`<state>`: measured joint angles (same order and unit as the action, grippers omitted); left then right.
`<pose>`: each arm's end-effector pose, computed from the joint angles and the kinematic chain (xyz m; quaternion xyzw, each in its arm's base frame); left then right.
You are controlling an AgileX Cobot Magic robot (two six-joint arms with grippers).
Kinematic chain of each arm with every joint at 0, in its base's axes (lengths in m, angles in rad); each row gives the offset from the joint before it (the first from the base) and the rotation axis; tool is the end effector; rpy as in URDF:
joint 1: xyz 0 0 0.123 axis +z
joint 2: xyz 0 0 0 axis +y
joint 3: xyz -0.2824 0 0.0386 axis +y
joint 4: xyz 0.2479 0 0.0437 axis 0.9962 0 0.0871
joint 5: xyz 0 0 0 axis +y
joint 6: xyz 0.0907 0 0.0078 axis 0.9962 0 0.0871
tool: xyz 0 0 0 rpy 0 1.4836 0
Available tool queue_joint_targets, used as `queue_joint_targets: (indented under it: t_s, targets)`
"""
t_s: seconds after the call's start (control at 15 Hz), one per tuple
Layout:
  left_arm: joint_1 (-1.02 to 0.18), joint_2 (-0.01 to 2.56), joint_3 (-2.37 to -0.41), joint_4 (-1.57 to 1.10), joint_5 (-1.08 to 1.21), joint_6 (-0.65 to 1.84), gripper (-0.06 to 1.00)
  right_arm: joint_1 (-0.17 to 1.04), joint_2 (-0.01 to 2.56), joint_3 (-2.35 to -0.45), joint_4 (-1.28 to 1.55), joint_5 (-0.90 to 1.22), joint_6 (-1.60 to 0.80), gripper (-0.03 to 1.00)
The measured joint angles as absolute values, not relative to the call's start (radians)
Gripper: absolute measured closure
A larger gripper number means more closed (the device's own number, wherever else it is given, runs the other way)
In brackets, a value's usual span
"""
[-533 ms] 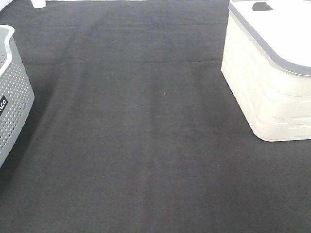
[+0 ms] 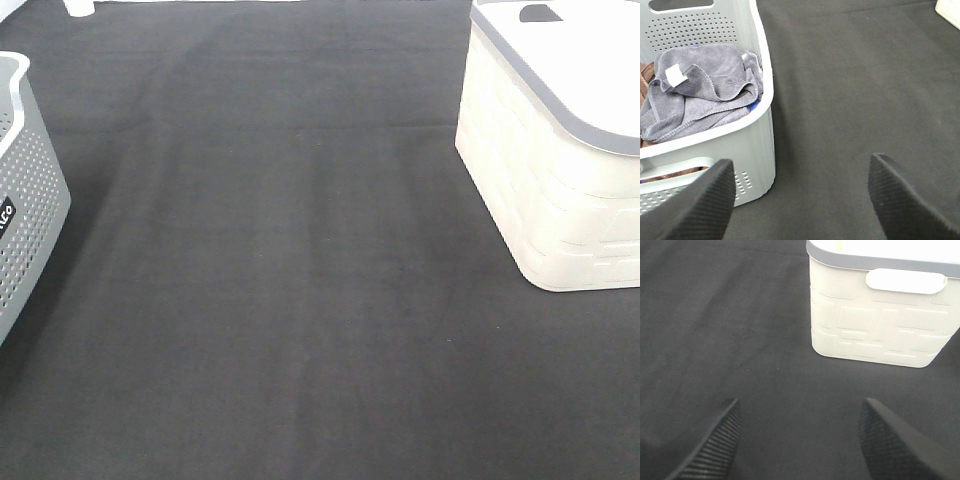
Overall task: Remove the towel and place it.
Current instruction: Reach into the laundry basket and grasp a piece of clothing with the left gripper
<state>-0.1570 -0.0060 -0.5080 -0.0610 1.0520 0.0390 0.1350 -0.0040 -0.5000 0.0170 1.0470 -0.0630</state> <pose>-0.0071 -0.0038 0.2802 0.0841 0.8427 -0.0617 0.5282 -0.0050 0.0007 0.2783 -0.0842 0.8444 0.0275 0.5284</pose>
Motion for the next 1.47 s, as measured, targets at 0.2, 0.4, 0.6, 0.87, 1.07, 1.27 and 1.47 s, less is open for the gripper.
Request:
queue_joint_targets:
  t_s: [0.2,0.4,0.6,0.87,1.07,1.27,1.47]
  targets:
    - [-0.157,-0.006,-0.508,-0.061,1.052,0.039,0.25,0.135,-0.004,-0.5,0.017,1.047,-0.063,0.3]
    - [-0.157,-0.006,-0.508,-0.061,1.052,0.039,0.22,0.135,-0.004,-0.5,0.017,1.047,-0.063,0.3]
    - [-0.157,-0.006,-0.508,-0.061,1.052,0.039,0.19,0.135,-0.004,-0.5,0.017,1.047,-0.063,0.3]
    - [-0.157,-0.006,-0.508,-0.061,1.052,0.039,0.19,0.135,-0.004,-0.5,0.017,1.047,-0.063,0.3]
    - [-0.157,-0.006,-0.508,-0.061,1.052,0.039,0.19,0.135,-0.004,-0.5,0.017,1.047,-0.063,0.3]
    - [-0.157,-0.006,-0.508,-0.061,1.052,0.039,0.19,0.135,-0.004,-0.5,0.017,1.047,-0.063,0.3]
    - [-0.157,-0.006,-0.508,-0.061,1.052,0.039,0.19,0.135,-0.004,-0.5,0.017,1.047,-0.063,0.3]
